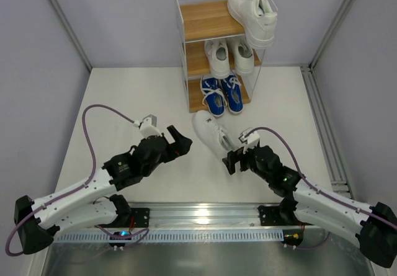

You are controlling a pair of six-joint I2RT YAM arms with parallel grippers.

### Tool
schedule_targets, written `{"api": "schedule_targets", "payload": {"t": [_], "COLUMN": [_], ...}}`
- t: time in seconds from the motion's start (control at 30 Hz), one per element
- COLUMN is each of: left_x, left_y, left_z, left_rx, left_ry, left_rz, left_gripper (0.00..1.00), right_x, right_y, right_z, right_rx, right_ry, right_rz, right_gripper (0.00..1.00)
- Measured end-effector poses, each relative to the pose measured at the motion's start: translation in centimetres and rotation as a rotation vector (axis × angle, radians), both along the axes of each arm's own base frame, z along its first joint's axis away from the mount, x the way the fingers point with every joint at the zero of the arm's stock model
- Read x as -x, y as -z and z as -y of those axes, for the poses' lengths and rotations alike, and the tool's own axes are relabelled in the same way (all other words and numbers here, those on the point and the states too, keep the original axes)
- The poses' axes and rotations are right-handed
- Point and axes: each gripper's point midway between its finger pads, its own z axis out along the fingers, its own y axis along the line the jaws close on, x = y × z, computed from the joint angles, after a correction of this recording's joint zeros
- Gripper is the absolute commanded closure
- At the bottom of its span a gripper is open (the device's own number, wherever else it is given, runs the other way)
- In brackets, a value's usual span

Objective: Place and organize the shoes onto the shoe shelf

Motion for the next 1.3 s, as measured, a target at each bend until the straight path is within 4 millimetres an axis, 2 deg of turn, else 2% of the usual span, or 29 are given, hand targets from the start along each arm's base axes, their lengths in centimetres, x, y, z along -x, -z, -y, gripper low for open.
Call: {"api": "schedule_targets", "payload": {"t": [0.13, 0.33, 0.43, 0.57, 0.63, 0.67, 0.7, 0.73, 0.83, 1.13, 1.23, 1.3], "left_x": [0.1, 0.4, 0.5, 0.7, 0.8, 0.8, 0.8, 0.8, 0.9, 0.9, 0.9, 0.9], "left_y": [0.3, 1.0, 0.8, 0.8, 0.9, 1.0, 1.0, 1.0, 1.1, 1.2, 1.2, 1.1], "left_z": [-1.0, -2.5, -3.1, -3.9, -4.3, -4.4, -4.5, -4.6, -4.7, -5.3, -5.4, -5.5], "left_rx": [-0.025, -0.053, -0.053, -0.052, -0.056, -0.058, -0.06, -0.062, -0.067, -0.083, -0.085, -0.087], "left_ry": [-0.011, -0.029, -0.042, -0.056, -0.063, -0.065, -0.068, -0.069, -0.073, -0.083, -0.088, -0.091], "left_rz": [0.026, 0.045, 0.057, 0.068, 0.07, 0.071, 0.071, 0.071, 0.07, 0.071, 0.073, 0.076], "left_gripper": [0.0, 0.0, 0.0, 0.0, 0.0, 0.0, 0.0, 0.0, 0.0, 0.0, 0.0, 0.01], "right_x": [0.4, -0.6, -1.4, -2.6, -3.4, -3.6, -3.7, -3.8, -4.4, -3.8, -2.3, -1.1], "right_y": [2.1, 4.1, 4.5, 4.0, 3.9, 3.9, 3.9, 4.0, 4.1, 3.4, 1.9, 0.2], "right_z": [-2.2, -2.6, -2.6, -2.4, -2.1, -2.2, -2.3, -2.3, -2.1, -2.2, -1.9, -1.6], "right_rx": [0.057, 0.112, 0.124, 0.11, 0.106, 0.09, 0.093, 0.092, 0.083, 0.058, 0.039, 0.012], "right_ry": [-0.135, -0.144, -0.119, -0.078, -0.049, -0.047, -0.051, -0.05, -0.031, -0.067, -0.1, -0.126], "right_rz": [-0.062, -0.09, -0.079, -0.044, -0.031, -0.038, -0.038, -0.042, -0.061, -0.077, -0.077, -0.056], "right_gripper": [0.01, 0.02, 0.06, 0.12, 0.31, 0.44, 0.65, 0.76, 0.96, 0.96, 0.96, 0.96]}}
